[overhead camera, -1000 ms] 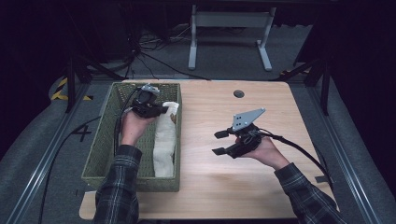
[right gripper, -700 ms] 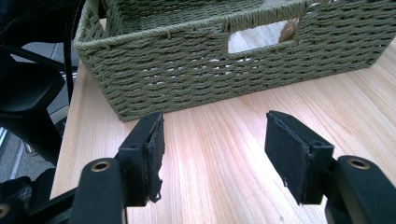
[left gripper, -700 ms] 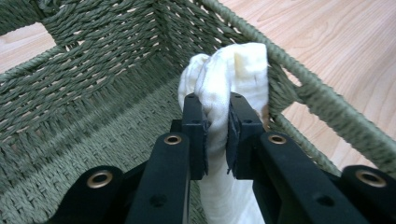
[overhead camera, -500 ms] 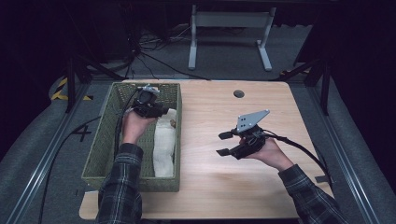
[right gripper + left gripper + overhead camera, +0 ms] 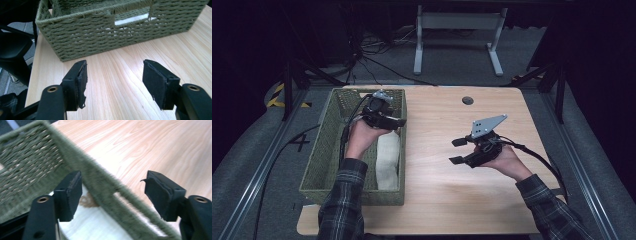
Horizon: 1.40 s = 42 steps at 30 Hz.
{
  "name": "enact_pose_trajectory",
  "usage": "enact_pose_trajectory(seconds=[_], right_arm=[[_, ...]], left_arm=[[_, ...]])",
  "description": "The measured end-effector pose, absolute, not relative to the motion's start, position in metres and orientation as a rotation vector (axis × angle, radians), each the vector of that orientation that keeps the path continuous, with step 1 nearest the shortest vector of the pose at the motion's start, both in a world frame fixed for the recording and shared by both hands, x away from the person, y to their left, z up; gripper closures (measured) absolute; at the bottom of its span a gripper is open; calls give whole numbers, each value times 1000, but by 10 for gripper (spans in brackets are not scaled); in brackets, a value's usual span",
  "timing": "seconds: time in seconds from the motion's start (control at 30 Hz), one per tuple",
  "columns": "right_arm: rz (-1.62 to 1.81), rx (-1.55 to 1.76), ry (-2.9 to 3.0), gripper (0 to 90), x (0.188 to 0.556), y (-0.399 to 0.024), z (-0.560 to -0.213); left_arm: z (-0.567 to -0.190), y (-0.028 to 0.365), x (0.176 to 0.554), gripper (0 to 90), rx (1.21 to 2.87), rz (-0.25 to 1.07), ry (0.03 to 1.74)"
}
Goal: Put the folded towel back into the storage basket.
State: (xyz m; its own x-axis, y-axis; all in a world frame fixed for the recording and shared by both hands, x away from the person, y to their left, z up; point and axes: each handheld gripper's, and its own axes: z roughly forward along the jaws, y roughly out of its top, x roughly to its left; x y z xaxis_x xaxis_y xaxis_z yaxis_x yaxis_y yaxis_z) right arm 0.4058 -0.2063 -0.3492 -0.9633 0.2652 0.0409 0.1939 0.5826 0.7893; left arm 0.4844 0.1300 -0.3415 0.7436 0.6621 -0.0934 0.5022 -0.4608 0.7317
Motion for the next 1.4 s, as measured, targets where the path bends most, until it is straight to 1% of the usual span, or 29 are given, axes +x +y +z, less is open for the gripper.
enact_pose_trajectory(seconds=[0.1,0.17,0.43,0.57,0.7,0.93,1.4], right_arm=[[1333,409,2721,372,406,-215,-351],[1329,420,2721,371,407,-222,-352],[1335,478,2680,369,406,-251,-353],[1333,506,2664,366,404,-263,-356],[1314,540,2651,358,400,-275,-361],[1293,593,2636,348,395,-295,-372],[1259,691,2608,321,382,-334,-401]], left_arm=[[-336,118,476,254,2166,270,844],[-332,111,471,245,2164,269,824],[-317,84,449,221,2159,272,771],[-317,68,439,216,2158,262,750],[-323,48,429,216,2158,255,731],[-339,12,415,217,2206,242,696],[-371,-21,392,212,2220,183,666]])
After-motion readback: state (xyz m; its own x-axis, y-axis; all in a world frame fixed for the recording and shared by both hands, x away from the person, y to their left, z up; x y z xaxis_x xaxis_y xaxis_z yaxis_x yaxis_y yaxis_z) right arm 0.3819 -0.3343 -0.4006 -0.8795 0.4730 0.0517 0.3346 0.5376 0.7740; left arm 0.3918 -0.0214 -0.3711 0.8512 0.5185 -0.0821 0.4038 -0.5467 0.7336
